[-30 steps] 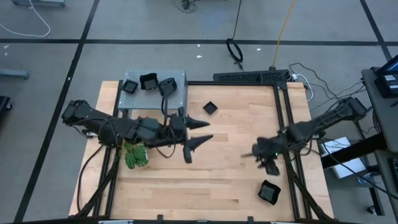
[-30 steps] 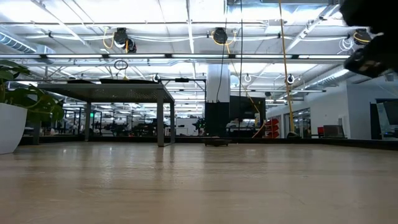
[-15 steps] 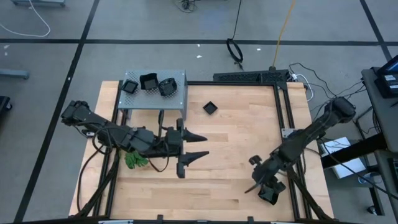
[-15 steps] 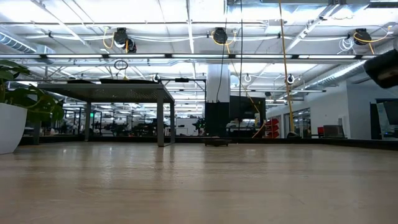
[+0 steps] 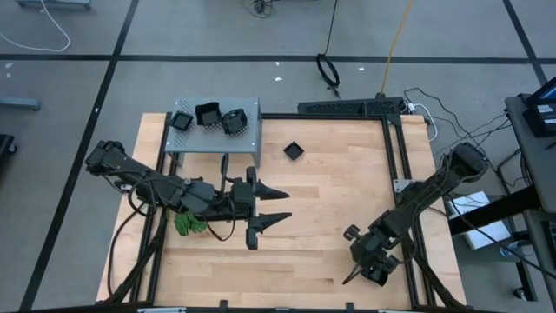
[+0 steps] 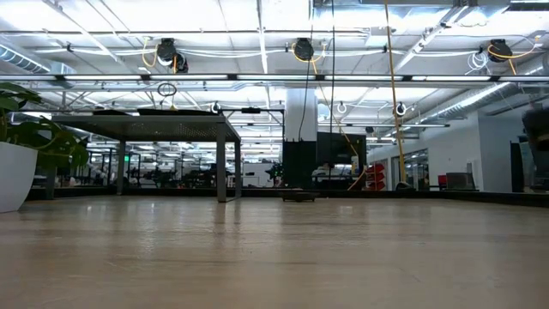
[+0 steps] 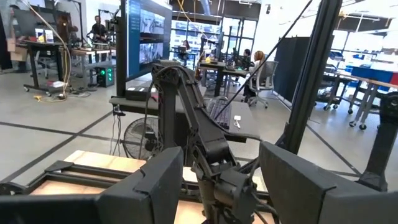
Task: Pick & Place Mini shaped plates
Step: Stack the distorted square plate on top of the distorted square plate on the shelf
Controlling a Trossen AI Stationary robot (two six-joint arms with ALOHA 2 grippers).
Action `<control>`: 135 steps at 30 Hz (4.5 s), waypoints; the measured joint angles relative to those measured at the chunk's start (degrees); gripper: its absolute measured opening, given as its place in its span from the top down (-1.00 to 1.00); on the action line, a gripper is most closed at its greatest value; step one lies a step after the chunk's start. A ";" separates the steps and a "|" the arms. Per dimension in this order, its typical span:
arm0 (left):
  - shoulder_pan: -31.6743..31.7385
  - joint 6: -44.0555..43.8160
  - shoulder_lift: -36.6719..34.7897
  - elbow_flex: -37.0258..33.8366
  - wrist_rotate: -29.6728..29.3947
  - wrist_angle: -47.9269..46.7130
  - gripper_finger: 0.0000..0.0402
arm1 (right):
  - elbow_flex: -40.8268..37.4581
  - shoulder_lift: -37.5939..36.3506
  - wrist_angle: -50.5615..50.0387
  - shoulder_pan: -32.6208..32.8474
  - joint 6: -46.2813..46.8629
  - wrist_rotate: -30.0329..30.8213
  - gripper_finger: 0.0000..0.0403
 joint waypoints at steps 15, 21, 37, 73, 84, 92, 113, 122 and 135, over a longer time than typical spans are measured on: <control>0.02 -0.11 0.00 0.00 -0.02 -1.88 -0.08 | 0.02 3.48 2.94 0.35 -2.76 -3.11 0.94; 0.04 -0.28 0.00 0.00 -0.02 -1.85 -0.08 | 0.00 0.74 4.16 -0.35 0.93 -4.39 0.99; -0.26 -3.06 0.00 0.00 -0.02 -0.31 -0.08 | 0.00 1.84 43.85 -27.18 19.11 19.74 1.00; -0.37 -4.62 0.00 0.00 0.00 -0.41 -0.08 | 17.03 28.28 49.61 -42.60 39.02 9.68 0.41; -0.37 -4.56 0.00 0.00 0.00 -3.82 -0.08 | 16.01 5.87 37.17 -42.45 26.27 9.02 0.30; -0.22 -4.56 0.00 0.00 -1.93 -8.15 -0.08 | 7.16 -18.04 28.13 -42.45 25.35 9.80 0.32; 3.76 -10.59 0.00 0.01 -8.85 -21.17 -0.08 | -25.33 -56.82 43.61 -40.44 30.29 28.78 0.34; 6.65 -16.89 0.00 0.01 -9.05 -33.57 -0.08 | -28.52 -57.44 43.65 -40.44 24.66 28.79 0.34; 7.57 -8.60 0.02 0.02 1.34 -52.11 -0.08 | -35.96 -57.42 45.71 -40.44 24.32 28.78 0.34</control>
